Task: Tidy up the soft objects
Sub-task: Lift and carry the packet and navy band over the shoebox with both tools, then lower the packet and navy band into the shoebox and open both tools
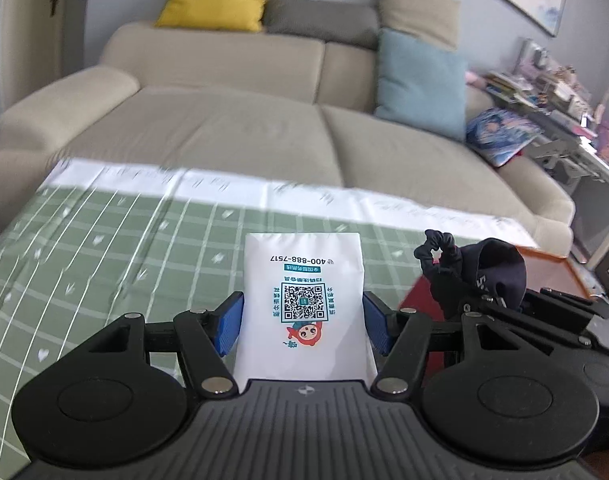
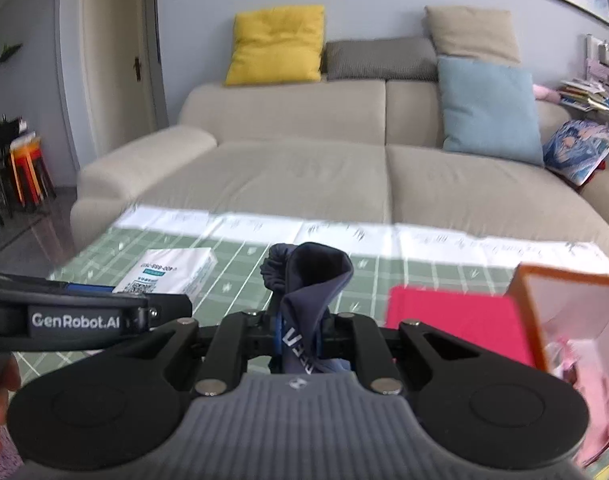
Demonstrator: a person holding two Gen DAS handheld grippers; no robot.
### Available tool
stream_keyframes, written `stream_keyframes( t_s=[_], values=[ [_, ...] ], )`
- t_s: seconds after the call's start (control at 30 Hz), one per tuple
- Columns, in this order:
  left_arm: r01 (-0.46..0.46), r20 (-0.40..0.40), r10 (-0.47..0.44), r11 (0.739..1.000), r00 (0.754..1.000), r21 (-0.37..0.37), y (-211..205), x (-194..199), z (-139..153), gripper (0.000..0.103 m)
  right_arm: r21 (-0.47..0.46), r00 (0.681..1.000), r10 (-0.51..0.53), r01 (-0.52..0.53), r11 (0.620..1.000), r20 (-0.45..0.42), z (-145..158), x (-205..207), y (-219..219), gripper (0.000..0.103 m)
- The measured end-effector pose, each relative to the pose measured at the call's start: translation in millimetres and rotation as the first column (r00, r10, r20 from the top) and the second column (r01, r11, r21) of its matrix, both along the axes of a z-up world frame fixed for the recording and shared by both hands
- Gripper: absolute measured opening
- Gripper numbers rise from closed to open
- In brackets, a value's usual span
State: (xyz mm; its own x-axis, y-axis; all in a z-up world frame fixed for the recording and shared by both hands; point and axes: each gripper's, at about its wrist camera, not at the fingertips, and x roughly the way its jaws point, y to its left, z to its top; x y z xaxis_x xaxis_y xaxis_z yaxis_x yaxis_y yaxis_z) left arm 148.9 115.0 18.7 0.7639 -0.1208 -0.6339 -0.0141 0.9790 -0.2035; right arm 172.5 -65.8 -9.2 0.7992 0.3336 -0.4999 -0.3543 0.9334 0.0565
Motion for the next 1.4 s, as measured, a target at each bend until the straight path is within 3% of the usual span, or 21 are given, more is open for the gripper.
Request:
stream_keyframes(
  t_s=[0.3,0.43,0.6,0.7,0.8,0.9,1.1,1.23,1.4],
  values=[
    [0.16,0.102,-0.162,0.987,0.982,0.026,-66,9,49,0.071,0.002,0.995,-0.05,0.05,0.999,0.084,52,-13,-76,0.012],
    [0.264,0.12,-0.268,0.963,0.956,0.046,-109,15,59,0.071,-0.019,0.989,-0.093,0.096,0.995,0.111,65,-17,-116,0.012],
    [0.397,0.105,-0.401,0.916,0.91,0.057,-167,30,59,0.071,-0.06,0.981,-0.155,0.163,0.985,0.117,68,-17,-171,0.012],
    [0.469,0.087,-0.475,0.88,0.876,0.082,-203,40,54,0.071,-0.092,0.981,-0.152,0.163,0.982,0.118,63,-18,-206,0.012],
    [0.549,0.052,-0.558,0.827,0.828,0.122,-235,49,43,0.071,-0.138,0.985,-0.154,0.165,0.977,0.083,54,-11,-237,0.012],
    [0.622,-0.003,-0.632,0.763,0.775,0.177,-264,62,26,0.071,-0.16,0.988,-0.152,0.151,0.976,0.007,42,2,-266,0.012],
    [0.706,-0.115,-0.71,0.642,0.694,0.298,-310,81,-8,0.071,-0.243,0.984,-0.093,0.054,0.968,-0.153,12,45,-290,0.012],
    [0.74,-0.186,-0.729,0.585,0.659,0.332,-334,95,-31,0.071,-0.235,0.97,-0.08,0.025,0.972,-0.229,-5,75,-302,0.013],
    [0.755,-0.251,-0.727,0.532,0.64,0.384,-349,112,-54,0.072,-0.282,0.959,-0.05,-0.032,0.959,-0.28,-24,101,-299,0.015]
  ],
)
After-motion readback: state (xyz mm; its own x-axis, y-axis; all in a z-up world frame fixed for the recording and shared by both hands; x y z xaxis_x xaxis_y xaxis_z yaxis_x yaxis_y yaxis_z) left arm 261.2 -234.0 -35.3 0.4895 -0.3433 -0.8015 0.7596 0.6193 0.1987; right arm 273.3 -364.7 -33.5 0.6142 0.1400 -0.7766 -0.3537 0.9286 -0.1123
